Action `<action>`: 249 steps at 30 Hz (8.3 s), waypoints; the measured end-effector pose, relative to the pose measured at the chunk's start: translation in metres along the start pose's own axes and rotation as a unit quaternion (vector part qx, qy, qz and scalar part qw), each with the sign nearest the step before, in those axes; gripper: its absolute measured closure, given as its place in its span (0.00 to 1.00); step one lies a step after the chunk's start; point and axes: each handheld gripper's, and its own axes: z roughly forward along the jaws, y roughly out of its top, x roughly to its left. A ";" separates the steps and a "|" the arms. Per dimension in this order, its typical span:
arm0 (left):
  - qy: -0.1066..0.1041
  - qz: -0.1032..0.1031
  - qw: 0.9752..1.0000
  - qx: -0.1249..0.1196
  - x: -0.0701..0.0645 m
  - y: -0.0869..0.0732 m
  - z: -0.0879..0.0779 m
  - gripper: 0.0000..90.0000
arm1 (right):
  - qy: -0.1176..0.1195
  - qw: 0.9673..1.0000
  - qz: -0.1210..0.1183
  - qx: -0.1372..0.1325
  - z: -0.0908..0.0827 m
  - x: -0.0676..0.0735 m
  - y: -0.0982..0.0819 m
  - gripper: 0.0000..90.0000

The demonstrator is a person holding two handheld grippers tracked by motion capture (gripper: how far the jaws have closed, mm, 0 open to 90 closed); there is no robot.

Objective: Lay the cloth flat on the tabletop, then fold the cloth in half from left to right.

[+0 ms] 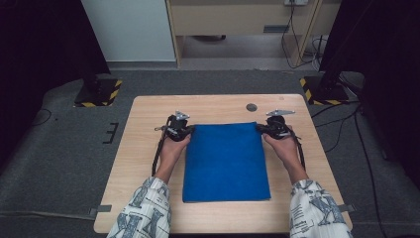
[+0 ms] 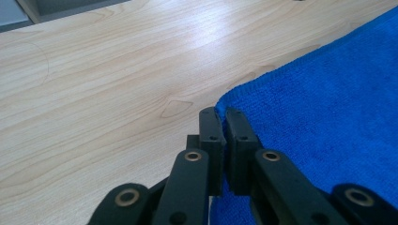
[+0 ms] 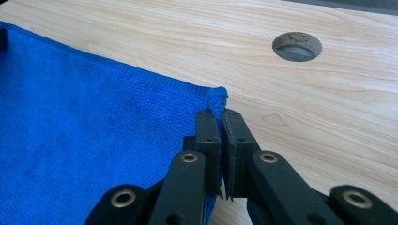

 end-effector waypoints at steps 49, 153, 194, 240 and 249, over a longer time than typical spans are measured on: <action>-0.045 0.041 0.998 -0.019 -0.008 0.009 -0.041 0.10 | 0.007 1.000 -0.024 -0.012 -0.014 0.054 0.004 0.15; -0.036 0.002 0.999 -0.014 0.035 -0.028 -0.064 0.11 | 0.181 0.952 -0.237 0.071 0.015 0.287 -0.088 0.92; -0.027 -0.018 0.999 0.024 0.037 -0.015 0.012 0.60 | 0.200 0.955 -0.211 0.060 0.002 0.303 -0.093 0.97; -0.050 -0.003 0.999 -0.016 0.025 0.015 -0.017 0.97 | 0.190 0.960 -0.203 0.019 -0.021 0.303 -0.072 0.97; -0.046 -0.003 0.999 -0.019 0.033 0.015 -0.026 0.97 | 0.193 0.959 -0.207 0.011 -0.022 0.310 -0.066 0.97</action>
